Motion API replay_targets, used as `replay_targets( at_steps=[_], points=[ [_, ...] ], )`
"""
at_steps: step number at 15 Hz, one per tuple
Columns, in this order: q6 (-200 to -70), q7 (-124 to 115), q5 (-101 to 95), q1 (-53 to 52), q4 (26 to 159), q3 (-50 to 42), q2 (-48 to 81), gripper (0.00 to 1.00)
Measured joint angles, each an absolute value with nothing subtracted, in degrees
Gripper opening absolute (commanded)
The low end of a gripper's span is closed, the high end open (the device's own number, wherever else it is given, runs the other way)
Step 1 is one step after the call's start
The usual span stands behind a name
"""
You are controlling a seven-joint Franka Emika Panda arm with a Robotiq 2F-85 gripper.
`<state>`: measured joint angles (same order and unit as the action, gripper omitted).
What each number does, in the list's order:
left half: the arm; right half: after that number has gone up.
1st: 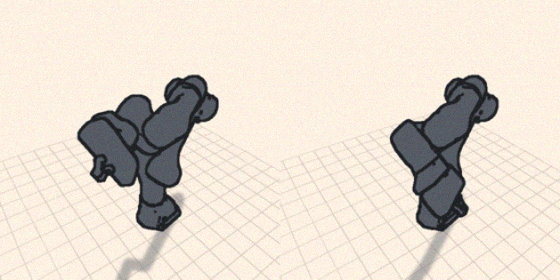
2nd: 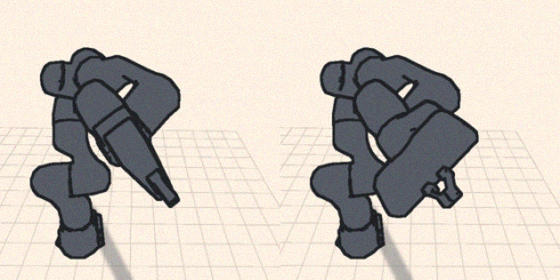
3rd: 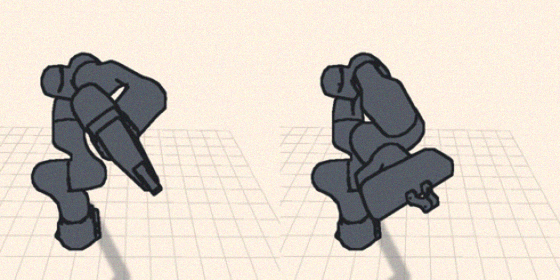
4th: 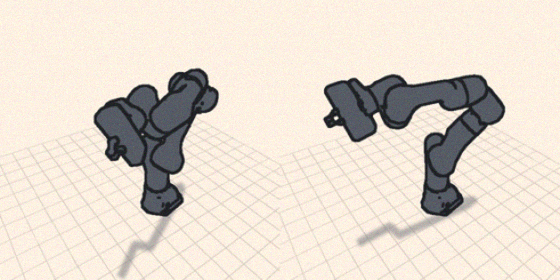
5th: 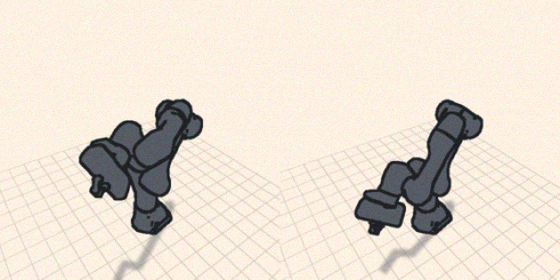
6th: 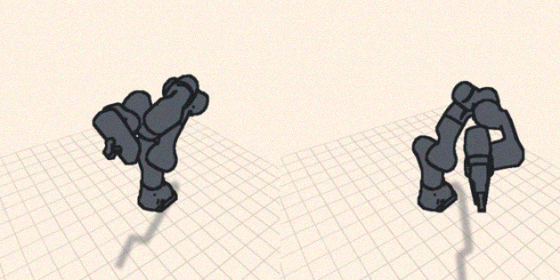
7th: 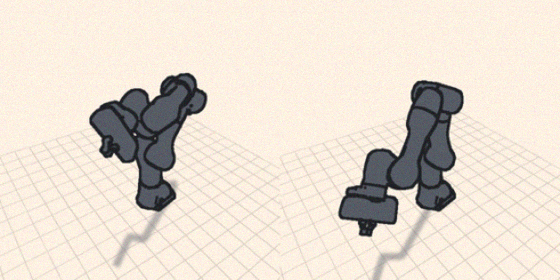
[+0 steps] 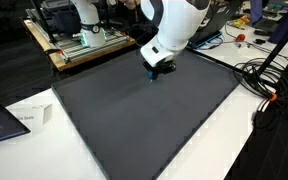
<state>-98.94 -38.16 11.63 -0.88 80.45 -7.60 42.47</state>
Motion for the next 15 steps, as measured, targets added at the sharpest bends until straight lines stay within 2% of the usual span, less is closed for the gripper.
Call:
replay_targets(
  at_steps=[15],
  points=[
    [-98.15, -49.16, 10.99, 0.15, 89.72, -8.77, 38.14, 0.03]
  ],
)
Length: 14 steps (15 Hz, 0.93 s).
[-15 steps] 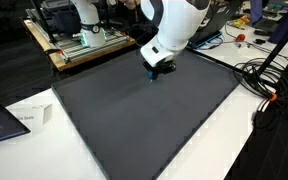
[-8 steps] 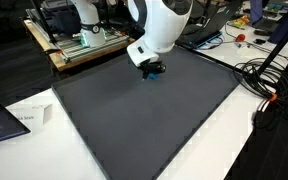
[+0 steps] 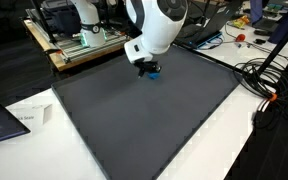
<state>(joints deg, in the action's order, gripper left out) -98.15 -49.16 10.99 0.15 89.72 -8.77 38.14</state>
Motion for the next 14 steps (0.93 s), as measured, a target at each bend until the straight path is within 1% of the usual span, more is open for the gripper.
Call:
replay_targets(
  at_steps=[5, 14],
  points=[
    [-95.73, -54.04, 10.28, -0.24, 90.89, -8.77, 38.13, 0.03],
    [-87.06, -57.73, 10.02, -1.57, 90.86, -8.27, 38.43, 0.03]
  ],
)
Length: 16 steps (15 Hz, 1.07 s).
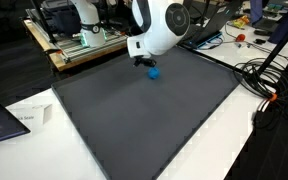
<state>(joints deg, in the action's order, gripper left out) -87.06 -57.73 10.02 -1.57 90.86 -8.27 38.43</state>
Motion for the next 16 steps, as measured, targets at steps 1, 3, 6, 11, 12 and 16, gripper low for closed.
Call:
replay_targets(
  at_steps=[1, 3, 6, 11, 12, 16],
  points=[
    [-86.35, -58.06, 10.02, -1.69, 90.68, -8.16, 38.62, 0.03],
    [-85.08, -58.6, 10.02, -1.89, 90.16, -7.89, 39.22, 0.03],
    [-83.57, -59.32, 10.02, -2.14, 88.54, -7.58, 41.12, 0.03],
    [-81.79, -60.28, 10.02, -2.26, 84.99, -7.49, 45.65, 0.03],
    [-81.49, -60.41, 10.02, -2.24, 84.37, -7.5, 46.52, 0.03],
    [-80.36, -60.73, 10.02, -2.13, 82.01, -7.55, 49.61, 0.03]
  ],
)
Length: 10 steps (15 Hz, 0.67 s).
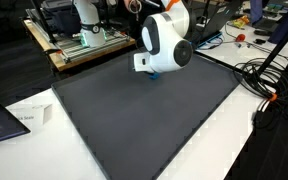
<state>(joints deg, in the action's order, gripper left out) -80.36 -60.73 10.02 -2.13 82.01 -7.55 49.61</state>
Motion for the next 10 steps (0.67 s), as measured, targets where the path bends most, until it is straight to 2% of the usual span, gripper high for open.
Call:
replay_targets(
  at_steps=[10],
  points=[
    [-77.48, -60.77, 9.89, -2.12, 77.03, -7.61, 52.12, 0.03]
  ],
)
